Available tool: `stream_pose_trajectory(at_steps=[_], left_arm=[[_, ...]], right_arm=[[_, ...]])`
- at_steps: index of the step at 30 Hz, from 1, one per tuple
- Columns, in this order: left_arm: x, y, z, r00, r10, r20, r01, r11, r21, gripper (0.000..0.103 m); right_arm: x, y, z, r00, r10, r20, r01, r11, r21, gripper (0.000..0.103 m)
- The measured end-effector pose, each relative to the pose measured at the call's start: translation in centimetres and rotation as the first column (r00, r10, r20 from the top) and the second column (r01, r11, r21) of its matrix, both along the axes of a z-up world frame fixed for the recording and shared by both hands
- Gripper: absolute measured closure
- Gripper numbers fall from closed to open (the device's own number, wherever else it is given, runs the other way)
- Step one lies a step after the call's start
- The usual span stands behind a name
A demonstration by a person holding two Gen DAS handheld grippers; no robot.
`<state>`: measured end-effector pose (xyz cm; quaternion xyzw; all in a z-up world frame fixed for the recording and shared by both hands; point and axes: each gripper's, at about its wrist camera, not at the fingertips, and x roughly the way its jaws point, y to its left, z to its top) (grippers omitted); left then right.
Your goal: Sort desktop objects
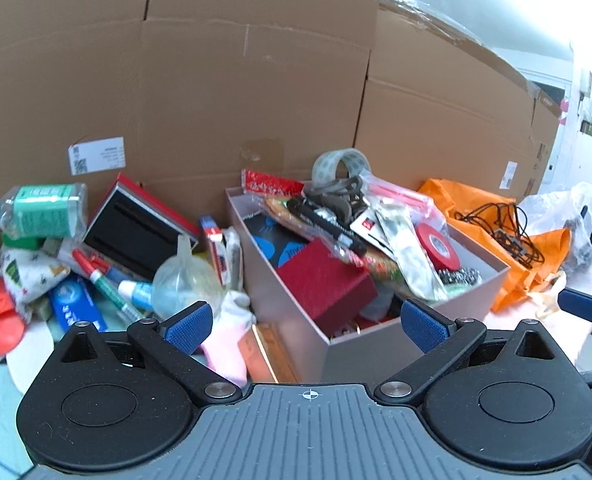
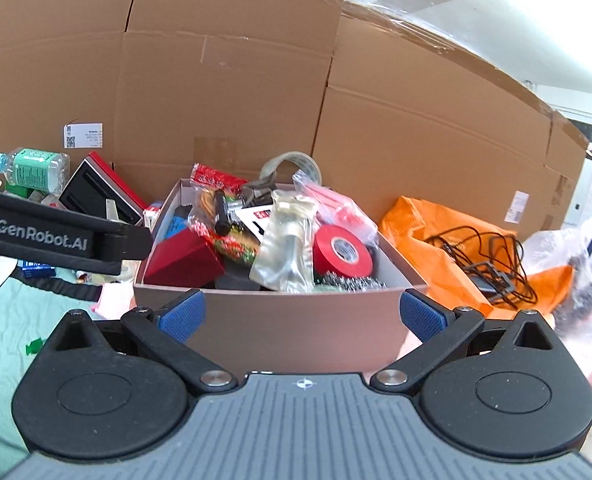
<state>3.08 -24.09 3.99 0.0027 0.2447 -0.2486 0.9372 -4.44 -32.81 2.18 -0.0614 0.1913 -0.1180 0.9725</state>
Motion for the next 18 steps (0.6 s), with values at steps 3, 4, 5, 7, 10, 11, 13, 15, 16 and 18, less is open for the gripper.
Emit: stream_pose_trajectory(at_steps=[3,4,5,7,10,11,13,15,16,18], left_arm=[[-1.1,0.1,-0.3,1.0,-0.005,0.003,0.005,1.0,0.017,0.0],[-1.5,0.1,-0.4,1.0,-0.008,0.005,0.008,1.0,0.022,0.0],[-1.8,0.2,-0.5,1.0,-0.013,0.005,0.013,1.0,0.024,0.0],[-2.4,0.3,-0.6,1.0,-0.018,0.002,0.018,1.0,0.025,0.0],[-2.9,0.4,-0.8,1.0,-0.017,-0.006,0.017,1.0,0.021,0.0],[-3.0,0.5,-0.8,1.0,-0.016,-0.007,0.016,1.0,0.021,0.0],[-3.3,0.5,-0.9,1.0,-0.014,-0.008,0.014,1.0,0.024,0.0],[-3.5,0.5,-0.8,1.0,-0.016,-0.004,0.016,1.0,0.025,0.0],[-3.6,0.5,-0.9,1.0,-0.017,-0.003,0.017,0.999,0.027,0.0],[-3.8,0.4,-0.8,1.0,-0.019,0.002,0.019,0.999,0.032,0.0]], right_arm=[[-0.9,0.2,-0.1,1.0,0.004,-0.001,-0.004,1.0,0.007,0.0],[-1.1,0.3,-0.1,1.0,0.003,-0.001,-0.003,1.0,0.01,0.0],[-1.3,0.4,-0.2,1.0,0.005,-0.002,-0.004,1.0,0.011,0.0],[-1.7,0.5,-0.3,1.0,0.005,-0.004,-0.005,1.0,0.012,0.0],[-2.2,0.6,-0.4,1.0,0.0,-0.005,0.0,1.0,0.015,0.0],[-2.3,0.5,-0.4,1.0,-0.003,-0.005,0.003,1.0,0.017,0.0],[-2.6,0.5,-0.5,1.0,-0.008,-0.005,0.008,1.0,0.021,0.0],[-2.8,0.5,-0.5,1.0,-0.012,-0.005,0.012,1.0,0.024,0.0],[-2.8,0.4,-0.5,1.0,-0.013,-0.006,0.013,1.0,0.026,0.0],[-2.9,0.5,-0.5,1.0,-0.015,-0.005,0.015,1.0,0.026,0.0]])
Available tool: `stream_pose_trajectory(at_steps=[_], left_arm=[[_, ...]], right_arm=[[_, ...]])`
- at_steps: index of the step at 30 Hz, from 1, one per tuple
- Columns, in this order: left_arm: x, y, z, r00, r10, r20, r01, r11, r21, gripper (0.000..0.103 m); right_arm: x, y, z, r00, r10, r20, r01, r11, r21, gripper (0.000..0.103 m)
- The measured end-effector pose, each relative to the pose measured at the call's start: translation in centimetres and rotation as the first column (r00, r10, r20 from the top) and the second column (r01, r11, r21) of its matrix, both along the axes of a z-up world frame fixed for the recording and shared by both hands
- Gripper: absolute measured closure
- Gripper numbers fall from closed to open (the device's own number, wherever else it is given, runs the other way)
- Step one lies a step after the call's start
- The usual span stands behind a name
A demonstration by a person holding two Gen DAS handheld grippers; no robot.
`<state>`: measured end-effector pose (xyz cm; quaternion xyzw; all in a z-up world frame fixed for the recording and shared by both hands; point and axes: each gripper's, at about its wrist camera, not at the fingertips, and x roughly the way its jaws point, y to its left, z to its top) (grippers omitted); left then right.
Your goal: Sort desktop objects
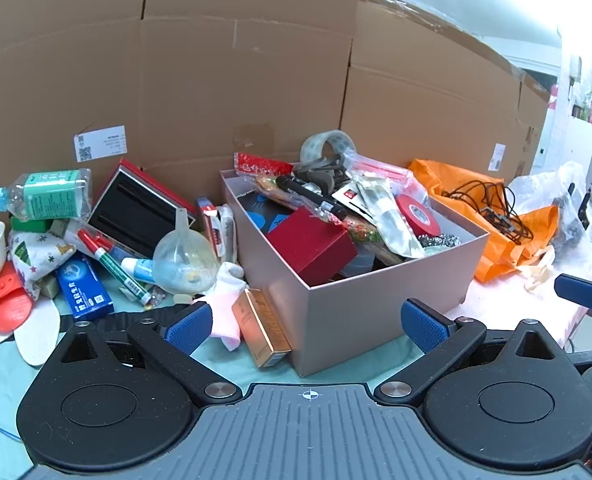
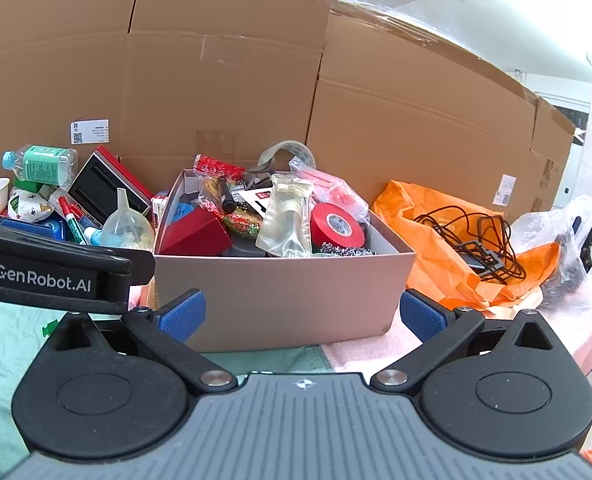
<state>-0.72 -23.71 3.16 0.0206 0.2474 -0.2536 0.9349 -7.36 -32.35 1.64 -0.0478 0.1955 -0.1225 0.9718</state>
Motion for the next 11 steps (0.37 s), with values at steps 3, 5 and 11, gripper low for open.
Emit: stream_pose_trajectory(at_steps=[3,5,11], left_arm=[[-0.11,-0.11,0.0,1.0,0.001,0.004,-0.001,1.0,0.005,0.0],[-0.06,-0.13,-0.04,1.0,0.001,0.002,-0.001,1.0,0.007,0.0],[-0.14,-0.13,-0.25,1.0,-0.02,0.009,0.02,1.0,-0.003,0.0]], right_arm=[[0.01,0.05,0.03,1.0,0.001,0.001,-0.001,1.0,0.0,0.0],[0.08,0.05,-0.01,1.0,0.005,0.0,-0.005,1.0,0.0,0.0],[0.31,0.0,-0.27,1.0,0.007,-0.008,-0.007,1.0,0.008,0.0]])
